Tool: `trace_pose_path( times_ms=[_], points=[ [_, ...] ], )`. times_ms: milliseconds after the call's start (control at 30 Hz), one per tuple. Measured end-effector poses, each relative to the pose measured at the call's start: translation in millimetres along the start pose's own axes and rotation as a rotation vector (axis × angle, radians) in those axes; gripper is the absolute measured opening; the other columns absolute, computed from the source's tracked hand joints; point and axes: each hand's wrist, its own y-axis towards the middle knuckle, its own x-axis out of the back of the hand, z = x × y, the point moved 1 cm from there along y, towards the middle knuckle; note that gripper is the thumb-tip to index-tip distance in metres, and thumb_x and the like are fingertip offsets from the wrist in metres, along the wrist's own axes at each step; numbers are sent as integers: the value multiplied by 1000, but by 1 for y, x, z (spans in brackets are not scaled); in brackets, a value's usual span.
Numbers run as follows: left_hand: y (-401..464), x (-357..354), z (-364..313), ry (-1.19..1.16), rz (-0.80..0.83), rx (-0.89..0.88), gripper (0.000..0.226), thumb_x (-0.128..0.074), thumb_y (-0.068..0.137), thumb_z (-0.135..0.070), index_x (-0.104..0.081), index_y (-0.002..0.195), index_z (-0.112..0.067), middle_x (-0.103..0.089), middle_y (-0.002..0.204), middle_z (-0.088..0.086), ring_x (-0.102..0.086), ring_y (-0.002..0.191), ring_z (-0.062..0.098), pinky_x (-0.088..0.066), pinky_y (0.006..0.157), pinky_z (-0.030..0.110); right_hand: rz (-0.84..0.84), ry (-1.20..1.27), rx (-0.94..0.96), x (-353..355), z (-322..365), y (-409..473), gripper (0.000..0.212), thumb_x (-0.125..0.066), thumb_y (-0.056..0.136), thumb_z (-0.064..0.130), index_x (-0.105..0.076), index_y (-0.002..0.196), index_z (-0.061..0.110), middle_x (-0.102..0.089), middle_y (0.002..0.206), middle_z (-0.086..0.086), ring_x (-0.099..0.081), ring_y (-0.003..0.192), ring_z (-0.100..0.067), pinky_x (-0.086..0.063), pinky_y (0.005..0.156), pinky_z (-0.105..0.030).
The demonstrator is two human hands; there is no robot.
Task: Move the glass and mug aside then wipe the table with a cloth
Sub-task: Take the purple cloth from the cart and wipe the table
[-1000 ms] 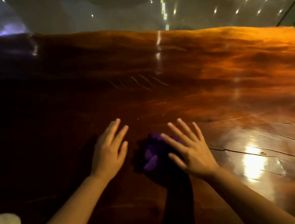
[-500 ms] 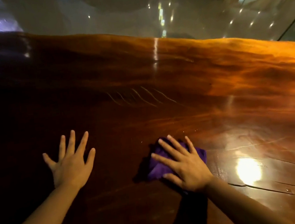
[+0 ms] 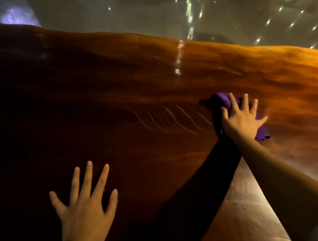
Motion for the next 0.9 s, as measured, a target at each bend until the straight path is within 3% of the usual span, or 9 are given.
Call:
trace_pose_path(
  times_ms=[67,167,467,567,633,900],
  points=[
    [1,-1,1,7,-10,1,59,-26,85,-59,-22,139,-37,-22,148,4,-15,137,26,-17,94,74,7,30,-108,-3,18,16,54,-32,92,50,-22,143,39,-10,159,-7,-1,143,-36,-8,106,-70],
    [1,0,0,12,-10,-15,60,-22,83,-58,-21,139,-36,-21,149,5,-15,138,27,-15,96,74,61,25,-67,-7,45,14,54,-36,91,47,-23,143,39,-10,159,-6,-2,143,-36,-9,108,-67],
    [-2,1,-1,-13,-48,-21,58,-17,87,-61,-12,140,-39,-9,151,2,-2,139,24,-8,99,72,173,50,600,-7,106,-118,53,-43,89,43,-28,140,40,-22,156,-4,-14,142,-35,-16,108,-63],
    [-2,0,-1,-13,-53,2,60,-14,83,-60,-6,139,-42,-10,154,2,2,140,22,-7,101,71,192,63,813,-6,95,-177,52,-34,89,49,-27,140,41,-30,153,-4,-20,141,-36,-19,106,-65],
    [-1,-1,-2,6,-55,17,61,-9,81,-61,-1,138,-42,-8,155,1,4,140,21,-5,102,70,204,53,876,-6,78,-206,52,-30,92,52,-19,142,43,-27,154,-3,-15,142,-33,-18,107,-64],
    [-1,-1,-2,-11,-56,7,59,-15,85,-61,-6,140,-41,-6,155,1,4,141,23,-4,103,69,255,38,914,11,14,-307,57,-33,92,53,-11,144,44,-20,156,2,-6,144,-29,-12,107,-61]
  ],
)
